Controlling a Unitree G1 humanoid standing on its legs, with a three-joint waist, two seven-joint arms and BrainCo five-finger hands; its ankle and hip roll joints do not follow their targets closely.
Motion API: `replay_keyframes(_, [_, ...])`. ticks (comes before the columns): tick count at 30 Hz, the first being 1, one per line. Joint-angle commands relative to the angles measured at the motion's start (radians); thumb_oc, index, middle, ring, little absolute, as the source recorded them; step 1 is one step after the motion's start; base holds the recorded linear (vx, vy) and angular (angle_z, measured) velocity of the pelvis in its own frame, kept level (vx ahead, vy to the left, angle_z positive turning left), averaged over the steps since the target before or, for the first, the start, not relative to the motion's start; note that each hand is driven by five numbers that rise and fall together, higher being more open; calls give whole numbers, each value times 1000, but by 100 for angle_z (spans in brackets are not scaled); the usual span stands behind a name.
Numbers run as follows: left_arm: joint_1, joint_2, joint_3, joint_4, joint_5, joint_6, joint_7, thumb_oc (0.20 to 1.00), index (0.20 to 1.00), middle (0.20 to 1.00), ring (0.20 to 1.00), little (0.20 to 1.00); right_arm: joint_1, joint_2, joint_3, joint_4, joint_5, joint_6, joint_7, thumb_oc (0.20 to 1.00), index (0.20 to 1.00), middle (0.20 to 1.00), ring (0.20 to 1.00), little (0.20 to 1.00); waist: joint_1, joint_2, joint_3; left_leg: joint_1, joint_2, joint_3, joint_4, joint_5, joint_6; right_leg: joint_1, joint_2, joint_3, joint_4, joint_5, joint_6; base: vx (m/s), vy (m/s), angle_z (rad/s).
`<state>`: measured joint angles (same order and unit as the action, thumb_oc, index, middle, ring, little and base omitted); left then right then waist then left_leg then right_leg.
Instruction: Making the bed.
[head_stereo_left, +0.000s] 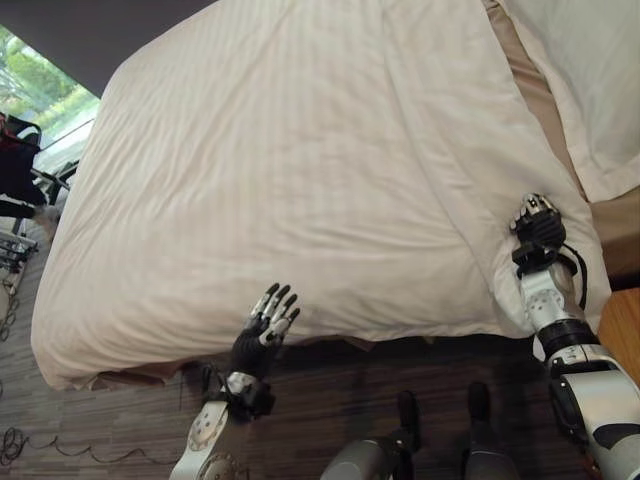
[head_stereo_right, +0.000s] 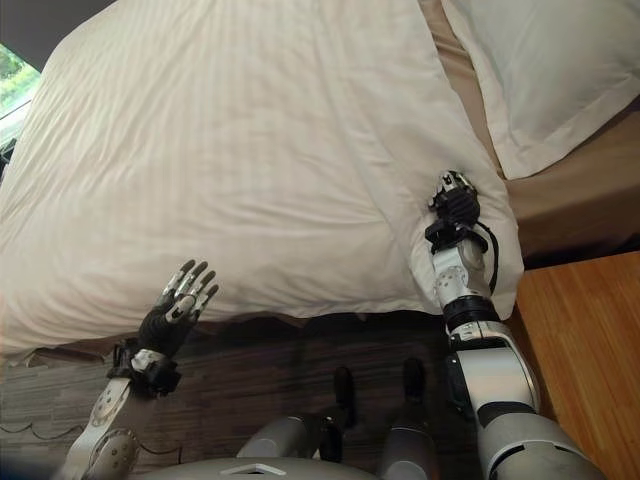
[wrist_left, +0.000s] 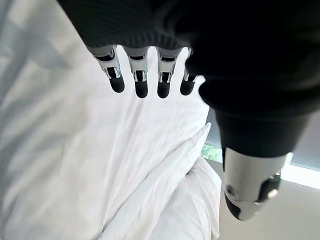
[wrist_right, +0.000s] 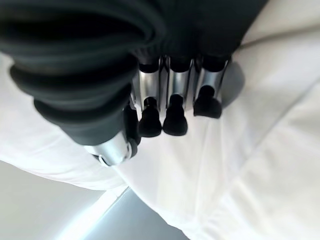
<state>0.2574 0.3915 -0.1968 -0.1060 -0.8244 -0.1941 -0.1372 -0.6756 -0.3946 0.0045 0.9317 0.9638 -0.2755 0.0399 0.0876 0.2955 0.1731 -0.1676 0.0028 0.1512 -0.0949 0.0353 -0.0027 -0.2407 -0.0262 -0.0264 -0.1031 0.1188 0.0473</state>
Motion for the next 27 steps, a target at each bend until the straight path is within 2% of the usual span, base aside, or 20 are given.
replay_keyframes(1, [-48, -14, -2, -12, -33, -51, -14, 1000, 1000, 1000, 1000, 1000, 207, 5, -45, 173, 59, 37, -63, 200, 200, 200, 200, 200, -23, -21, 10, 6, -51, -11, 8, -11, -14, 39, 49, 49, 16, -109, -2, 61, 8, -11])
replay_keyframes(2, [-52, -22, 12, -15, -26, -51, -19, 1000, 1000, 1000, 1000, 1000, 293, 43, -63, 195, 56, 46, -52, 200, 200, 200, 200, 200, -50, -31, 12, 12, -47, -1, 8, -20, -13, 40, 53, 55, 16, -113, -2, 44, 7, -12])
replay_keyframes(9, [-36, -60, 71, -7, -26, -67, -8, 1000, 1000, 1000, 1000, 1000, 486, 117, -92, 188, 41, 62, -17, 200, 200, 200, 200, 200, -102, -58, 18, 24, -42, 34, 8, -37, -11, 39, 56, 78, 16, -110, 2, 32, 23, -13])
replay_keyframes(11, [-26, -57, 103, -16, -5, -74, -9, 1000, 1000, 1000, 1000, 1000, 558, 114, -65, 147, -34, 69, -7, 200, 200, 200, 200, 200, -119, -72, 21, 32, -40, 49, 8, -44, -10, 42, 59, 90, 16, -108, 4, 4, 50, -25])
replay_keyframes(15, [-17, -57, 131, -28, 1, -82, -12, 1000, 1000, 1000, 1000, 1000, 609, 100, -54, 70, -76, 65, -6, 200, 200, 200, 200, 200, -133, -86, 17, 41, -40, 59, 8, -52, -7, 46, 60, 98, 16, -105, 7, -17, 48, -27])
replay_keyframes(22, [-60, -25, 174, -25, 56, -98, 11, 1000, 1000, 1000, 1000, 1000, 656, 64, -5, -216, -179, 41, -7, 200, 200, 200, 200, 200, -156, -145, 8, 86, -38, 68, 8, -76, 13, 77, 57, 104, 16, -80, 20, -76, 85, -5])
replay_keyframes(23, [-60, -25, 174, -25, 56, -98, 11, 1000, 1000, 1000, 1000, 1000, 656, 64, -4, -216, -180, 42, -7, 438, 438, 438, 438, 438, -155, -145, 10, 89, -37, 70, 8, -77, 13, 79, 57, 106, 16, -80, 20, -158, 35, 0])
replay_keyframes(24, [-92, -7, 184, 5, 65, -101, 16, 1000, 1000, 1000, 1000, 1000, 692, 55, 13, -322, -219, 45, 7, 1000, 1000, 1000, 1000, 1000, -159, -157, 14, 102, -30, 56, 8, -68, 19, 81, 61, 135, 70, -87, 17, -202, 9, -1])
replay_keyframes(25, [-116, 1, 176, 22, 65, -107, 18, 1000, 1000, 1000, 1000, 1000, 712, 53, 19, -367, -227, 46, 16, 1000, 1000, 1000, 1000, 1000, -174, -157, 20, 109, -27, 23, 8, -62, 22, 65, 75, 182, 158, -124, 18, -201, 8, -4])
replay_keyframes(26, [-116, 1, 176, 22, 65, -107, 18, 1000, 1000, 1000, 1000, 1000, 712, 53, 19, -367, -227, 46, 16, 1000, 1000, 1000, 1000, 1000, -173, -157, 19, 109, -27, 23, 8, -61, 22, 64, 75, 183, 159, -124, 18, -224, -102, 29])
replay_keyframes(27, [-175, 11, 158, 46, 89, -114, 39, 1000, 1000, 1000, 1000, 1000, 738, 65, 52, -404, -230, 47, 39, 1000, 1000, 1000, 1000, 1000, -186, -170, 16, 118, -33, -68, 23, -46, 29, 67, 116, 273, 315, -222, 7, -204, -152, 67])
